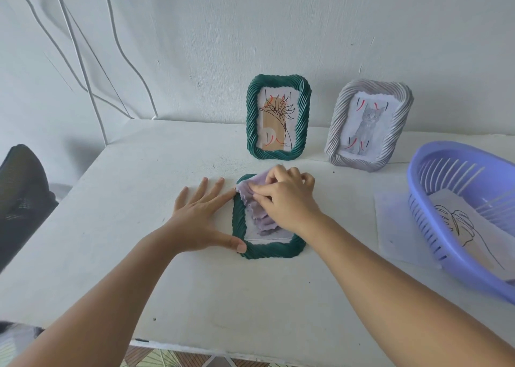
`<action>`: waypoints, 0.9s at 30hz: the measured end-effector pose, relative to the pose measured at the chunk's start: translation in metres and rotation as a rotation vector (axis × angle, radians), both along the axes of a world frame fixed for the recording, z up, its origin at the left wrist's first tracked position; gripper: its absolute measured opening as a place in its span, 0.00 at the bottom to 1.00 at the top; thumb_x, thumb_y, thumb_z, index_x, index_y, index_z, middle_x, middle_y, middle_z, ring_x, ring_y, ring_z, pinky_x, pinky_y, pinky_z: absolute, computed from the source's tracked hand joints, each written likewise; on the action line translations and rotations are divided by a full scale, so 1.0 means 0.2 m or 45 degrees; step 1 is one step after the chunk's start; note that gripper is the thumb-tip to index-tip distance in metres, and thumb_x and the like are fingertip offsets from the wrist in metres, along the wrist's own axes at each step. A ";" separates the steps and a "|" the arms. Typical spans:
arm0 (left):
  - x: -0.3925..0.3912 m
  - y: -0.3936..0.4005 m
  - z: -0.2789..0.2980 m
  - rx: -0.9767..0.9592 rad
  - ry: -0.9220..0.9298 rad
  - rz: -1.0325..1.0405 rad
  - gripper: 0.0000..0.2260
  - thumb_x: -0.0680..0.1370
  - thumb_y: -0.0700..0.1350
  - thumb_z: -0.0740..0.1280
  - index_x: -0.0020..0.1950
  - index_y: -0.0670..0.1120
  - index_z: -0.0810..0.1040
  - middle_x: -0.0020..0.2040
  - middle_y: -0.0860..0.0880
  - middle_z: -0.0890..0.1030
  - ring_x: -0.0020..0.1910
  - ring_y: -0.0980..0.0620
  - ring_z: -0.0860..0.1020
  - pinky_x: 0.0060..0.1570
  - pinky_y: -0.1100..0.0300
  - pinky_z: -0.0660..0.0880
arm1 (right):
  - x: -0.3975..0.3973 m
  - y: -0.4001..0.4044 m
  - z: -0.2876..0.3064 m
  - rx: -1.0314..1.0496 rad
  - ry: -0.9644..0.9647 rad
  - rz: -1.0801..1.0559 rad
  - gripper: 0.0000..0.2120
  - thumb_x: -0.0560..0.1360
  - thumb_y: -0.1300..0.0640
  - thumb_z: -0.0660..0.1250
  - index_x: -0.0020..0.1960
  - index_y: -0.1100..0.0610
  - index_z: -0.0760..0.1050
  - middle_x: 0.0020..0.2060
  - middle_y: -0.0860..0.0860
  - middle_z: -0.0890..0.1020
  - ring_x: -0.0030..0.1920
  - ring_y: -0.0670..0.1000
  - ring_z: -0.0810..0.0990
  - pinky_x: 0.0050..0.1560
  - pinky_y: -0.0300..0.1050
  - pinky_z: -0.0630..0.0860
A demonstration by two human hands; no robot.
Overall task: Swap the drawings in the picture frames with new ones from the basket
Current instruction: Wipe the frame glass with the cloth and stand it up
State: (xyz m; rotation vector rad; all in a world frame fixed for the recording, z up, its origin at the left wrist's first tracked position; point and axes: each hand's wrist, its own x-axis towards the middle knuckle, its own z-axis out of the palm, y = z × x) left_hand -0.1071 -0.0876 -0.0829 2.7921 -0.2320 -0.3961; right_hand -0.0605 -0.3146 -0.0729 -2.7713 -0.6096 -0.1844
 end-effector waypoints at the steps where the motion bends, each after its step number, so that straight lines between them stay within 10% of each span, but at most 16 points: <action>1: 0.00 0.00 0.00 -0.002 0.000 0.000 0.53 0.52 0.87 0.61 0.68 0.82 0.34 0.82 0.62 0.37 0.77 0.59 0.28 0.77 0.44 0.31 | -0.01 0.00 0.00 0.002 0.010 0.031 0.11 0.81 0.42 0.63 0.61 0.34 0.80 0.53 0.44 0.71 0.58 0.52 0.68 0.62 0.54 0.58; 27: 0.01 0.02 -0.03 -0.033 -0.029 0.008 0.55 0.53 0.86 0.64 0.74 0.78 0.41 0.81 0.64 0.38 0.77 0.62 0.28 0.78 0.44 0.32 | -0.08 -0.14 -0.01 -0.014 -0.063 -0.285 0.12 0.81 0.43 0.62 0.61 0.38 0.81 0.55 0.47 0.73 0.58 0.54 0.70 0.61 0.55 0.60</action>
